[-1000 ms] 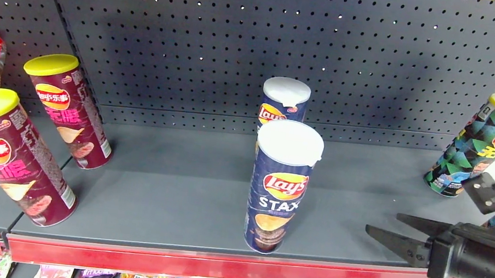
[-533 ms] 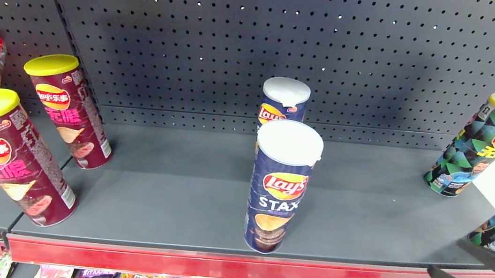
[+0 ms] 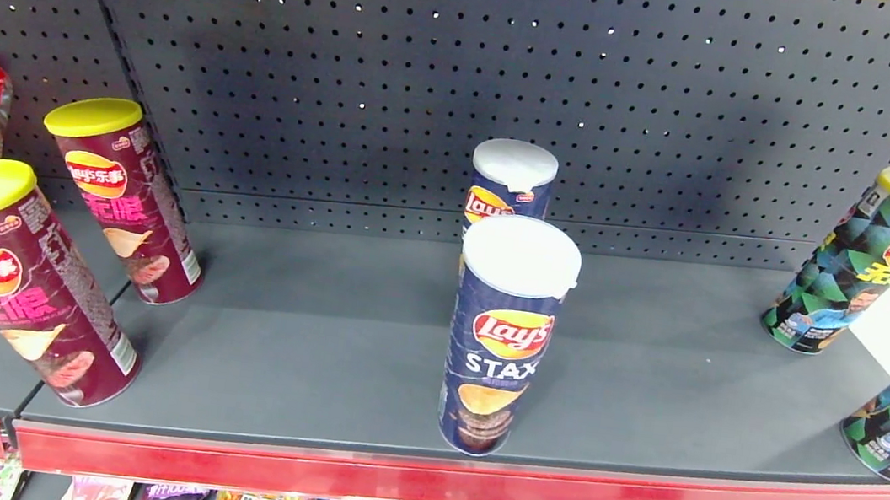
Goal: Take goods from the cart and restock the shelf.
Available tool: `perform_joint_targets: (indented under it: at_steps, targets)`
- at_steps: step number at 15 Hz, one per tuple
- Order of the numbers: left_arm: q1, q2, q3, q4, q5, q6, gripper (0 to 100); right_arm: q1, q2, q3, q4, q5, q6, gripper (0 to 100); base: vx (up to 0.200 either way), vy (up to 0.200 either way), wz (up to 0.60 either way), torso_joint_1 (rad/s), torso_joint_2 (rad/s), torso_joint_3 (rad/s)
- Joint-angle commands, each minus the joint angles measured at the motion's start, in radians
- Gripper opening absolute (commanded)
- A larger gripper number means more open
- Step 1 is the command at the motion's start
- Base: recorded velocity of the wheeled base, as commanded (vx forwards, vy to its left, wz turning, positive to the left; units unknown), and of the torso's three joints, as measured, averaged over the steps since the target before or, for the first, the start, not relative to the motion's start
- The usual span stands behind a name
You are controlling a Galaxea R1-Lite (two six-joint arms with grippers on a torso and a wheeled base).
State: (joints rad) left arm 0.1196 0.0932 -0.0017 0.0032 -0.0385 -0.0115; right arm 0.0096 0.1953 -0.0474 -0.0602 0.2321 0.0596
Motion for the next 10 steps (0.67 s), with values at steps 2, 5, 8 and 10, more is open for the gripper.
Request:
perform_joint_targets:
  at_steps: [2, 5, 8, 10]
  targets:
    - [0.000, 0.002, 0.000, 0.000, 0.000, -0.001, 100, -0.008, -0.194, 0.037, 0.019, -0.028, 0.000, 100, 0.000, 0.000, 0.00, 0.000, 0.00, 0.000]
    - [0.000, 0.002, 0.000, 0.000, 0.000, -0.001, 100, -0.011, -0.194, 0.034, 0.025, -0.111, -0.029, 100, 0.000, 0.000, 0.00, 0.000, 0.00, 0.000]
    - [0.000, 0.002, 0.000, 0.000, 0.000, -0.001, 100, -0.010, -0.194, 0.035, 0.026, -0.192, -0.055, 100, 0.000, 0.000, 0.00, 0.000, 0.00, 0.000]
    - [0.000, 0.002, 0.000, 0.000, 0.000, -0.001, 100, -0.008, -0.192, 0.047, 0.010, -0.080, -0.118, 100, 0.000, 0.000, 0.00, 0.000, 0.00, 0.000]
